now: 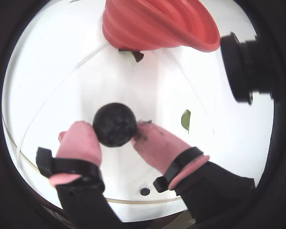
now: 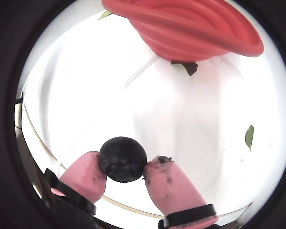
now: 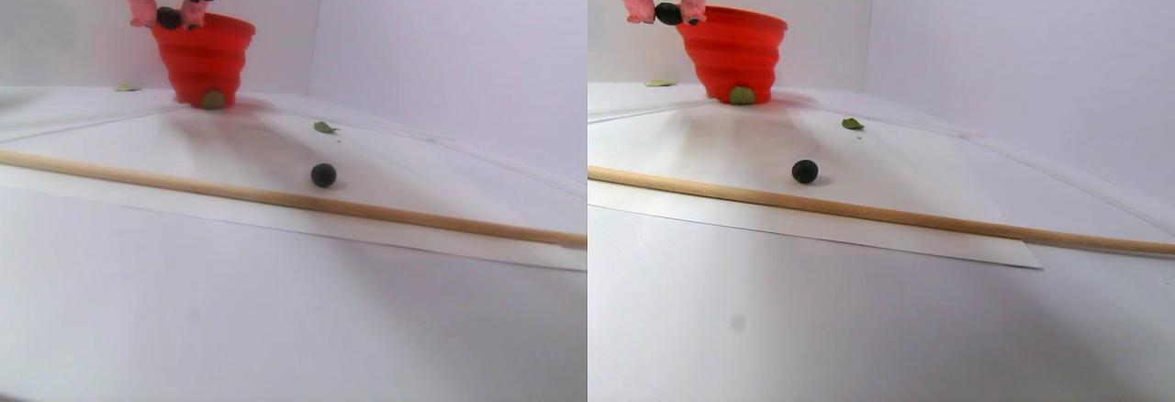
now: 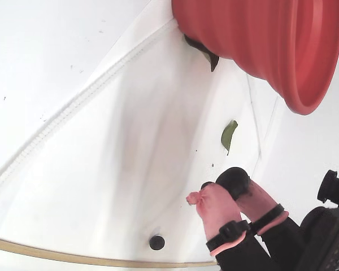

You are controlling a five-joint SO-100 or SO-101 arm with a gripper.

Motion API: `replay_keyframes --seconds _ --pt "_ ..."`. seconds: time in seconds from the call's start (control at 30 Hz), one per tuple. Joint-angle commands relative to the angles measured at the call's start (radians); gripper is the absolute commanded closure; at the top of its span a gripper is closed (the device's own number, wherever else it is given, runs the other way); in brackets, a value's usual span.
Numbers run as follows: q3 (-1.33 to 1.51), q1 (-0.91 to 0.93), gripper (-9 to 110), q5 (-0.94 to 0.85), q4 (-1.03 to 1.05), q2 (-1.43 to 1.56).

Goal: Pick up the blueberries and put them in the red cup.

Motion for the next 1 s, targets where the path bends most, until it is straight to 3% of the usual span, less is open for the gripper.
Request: replay_keyframes --seconds 0.0,0.97 --pt "-0.109 -0.011 87 0.012 -0.028 -0.002" --pt "-0.273 -0.025 87 0.040 -0.054 -0.084"
